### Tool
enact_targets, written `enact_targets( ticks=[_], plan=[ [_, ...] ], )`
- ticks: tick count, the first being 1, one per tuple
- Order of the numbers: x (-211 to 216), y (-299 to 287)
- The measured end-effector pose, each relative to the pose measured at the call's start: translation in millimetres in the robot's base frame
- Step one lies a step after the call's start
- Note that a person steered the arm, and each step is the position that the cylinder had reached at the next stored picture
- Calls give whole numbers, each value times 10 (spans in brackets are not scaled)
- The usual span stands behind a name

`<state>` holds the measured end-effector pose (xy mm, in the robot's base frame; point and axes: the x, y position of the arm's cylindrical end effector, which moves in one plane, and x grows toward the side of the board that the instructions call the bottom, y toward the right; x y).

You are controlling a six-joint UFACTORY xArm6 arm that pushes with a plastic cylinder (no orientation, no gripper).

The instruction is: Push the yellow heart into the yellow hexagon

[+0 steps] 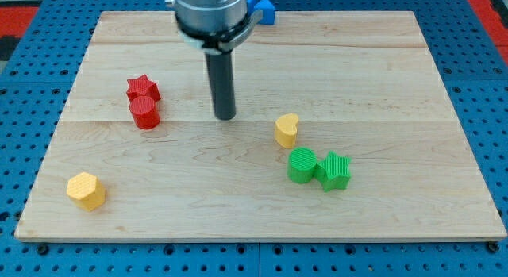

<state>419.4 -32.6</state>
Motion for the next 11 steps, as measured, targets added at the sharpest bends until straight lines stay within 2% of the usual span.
enact_targets(
  ticks=[1, 2, 4, 6, 7, 8, 9, 10, 11],
  plan=[
    [-90, 946],
    [56, 1373],
    [459, 726],
    [494, -125],
    [980, -142],
    [1235, -247],
    [1216, -664],
    [1041, -818],
    [1017, -728]
  ],
)
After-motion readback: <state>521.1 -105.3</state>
